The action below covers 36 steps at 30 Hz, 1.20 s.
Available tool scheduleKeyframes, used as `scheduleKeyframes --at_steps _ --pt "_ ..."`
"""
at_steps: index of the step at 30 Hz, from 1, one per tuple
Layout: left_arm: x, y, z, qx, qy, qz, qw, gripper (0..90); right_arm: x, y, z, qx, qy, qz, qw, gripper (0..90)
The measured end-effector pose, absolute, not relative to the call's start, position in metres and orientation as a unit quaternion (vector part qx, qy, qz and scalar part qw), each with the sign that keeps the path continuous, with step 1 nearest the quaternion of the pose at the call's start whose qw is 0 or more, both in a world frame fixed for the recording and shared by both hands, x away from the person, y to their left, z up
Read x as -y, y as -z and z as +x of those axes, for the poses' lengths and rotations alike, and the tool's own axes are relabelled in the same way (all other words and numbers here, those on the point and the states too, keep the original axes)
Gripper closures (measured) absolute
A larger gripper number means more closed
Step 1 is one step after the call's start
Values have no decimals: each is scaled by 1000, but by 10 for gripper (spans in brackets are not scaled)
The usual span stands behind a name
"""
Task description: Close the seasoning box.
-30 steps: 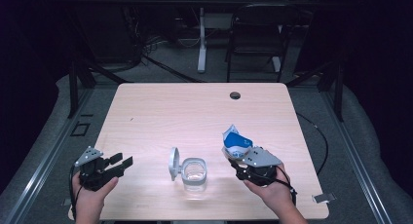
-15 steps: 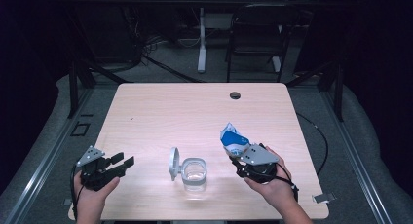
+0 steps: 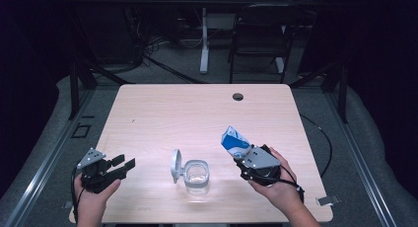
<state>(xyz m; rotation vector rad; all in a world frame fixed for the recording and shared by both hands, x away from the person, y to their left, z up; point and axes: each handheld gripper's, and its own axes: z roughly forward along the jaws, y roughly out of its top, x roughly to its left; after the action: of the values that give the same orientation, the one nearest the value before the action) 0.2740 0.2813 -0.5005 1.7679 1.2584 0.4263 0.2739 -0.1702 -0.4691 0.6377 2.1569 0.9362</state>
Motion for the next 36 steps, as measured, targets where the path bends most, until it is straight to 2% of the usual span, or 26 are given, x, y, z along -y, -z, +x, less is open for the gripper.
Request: scheduleKeyframes --at_steps 23,36 --pt "-284 501 274 -511 -173 711 451 498 159 476 270 -850 -297 197 387 421" --pt "-287 502 274 -516 -172 708 450 498 153 476 272 -860 -285 177 384 422"
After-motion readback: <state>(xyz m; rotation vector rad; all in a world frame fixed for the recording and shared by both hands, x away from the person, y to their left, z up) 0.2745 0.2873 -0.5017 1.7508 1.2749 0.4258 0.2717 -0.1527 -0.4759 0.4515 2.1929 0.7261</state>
